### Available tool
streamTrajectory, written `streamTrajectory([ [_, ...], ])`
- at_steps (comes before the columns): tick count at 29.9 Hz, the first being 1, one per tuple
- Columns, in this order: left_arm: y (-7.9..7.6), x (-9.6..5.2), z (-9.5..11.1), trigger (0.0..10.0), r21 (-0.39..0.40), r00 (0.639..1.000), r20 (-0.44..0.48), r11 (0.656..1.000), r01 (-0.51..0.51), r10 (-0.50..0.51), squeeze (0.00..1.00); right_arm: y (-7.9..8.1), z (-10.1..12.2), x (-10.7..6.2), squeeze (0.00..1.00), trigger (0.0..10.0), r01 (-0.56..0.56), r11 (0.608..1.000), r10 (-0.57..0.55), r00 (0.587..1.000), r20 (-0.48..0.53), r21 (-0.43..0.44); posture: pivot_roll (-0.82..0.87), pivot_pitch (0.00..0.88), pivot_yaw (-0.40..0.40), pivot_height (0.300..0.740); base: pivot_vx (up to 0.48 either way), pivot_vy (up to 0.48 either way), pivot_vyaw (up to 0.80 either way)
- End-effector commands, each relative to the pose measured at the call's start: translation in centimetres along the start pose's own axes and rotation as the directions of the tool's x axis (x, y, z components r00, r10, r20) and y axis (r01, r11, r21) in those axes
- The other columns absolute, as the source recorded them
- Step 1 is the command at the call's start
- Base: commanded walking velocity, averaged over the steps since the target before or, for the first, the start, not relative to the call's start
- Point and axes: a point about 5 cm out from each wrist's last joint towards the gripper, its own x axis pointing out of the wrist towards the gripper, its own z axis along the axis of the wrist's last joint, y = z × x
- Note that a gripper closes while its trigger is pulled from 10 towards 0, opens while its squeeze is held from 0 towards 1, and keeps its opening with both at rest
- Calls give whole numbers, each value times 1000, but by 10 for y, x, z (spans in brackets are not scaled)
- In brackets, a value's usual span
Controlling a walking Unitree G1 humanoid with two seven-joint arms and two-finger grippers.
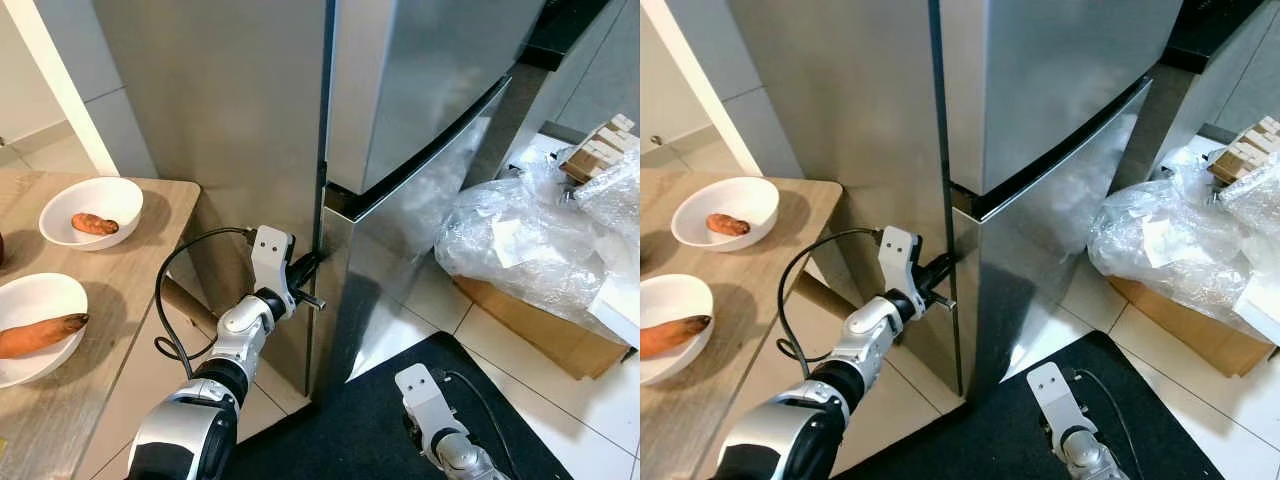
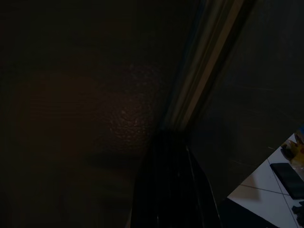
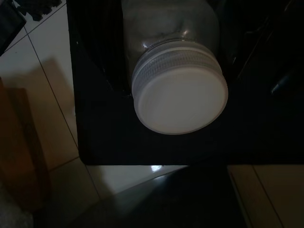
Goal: Restocking fridge
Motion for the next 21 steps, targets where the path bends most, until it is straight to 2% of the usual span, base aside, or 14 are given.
streamTrajectory([
  [1, -47, 22, -1, 10000, 27, 974, -32, 974, 223, -222, 0, -1, -2, -1, 0, 10000, 7, 1000, -7, 1000, 6, 10, -131, 105, 19, 740, 0, 0, 0],
  [21, -67, 28, -3, 10000, 18, 956, -35, 957, 291, -290, 0, -1, -2, -1, 0, 10000, 9, 1000, -10, 1000, 7, 11, -140, 93, 24, 740, 0, 0, 0],
])
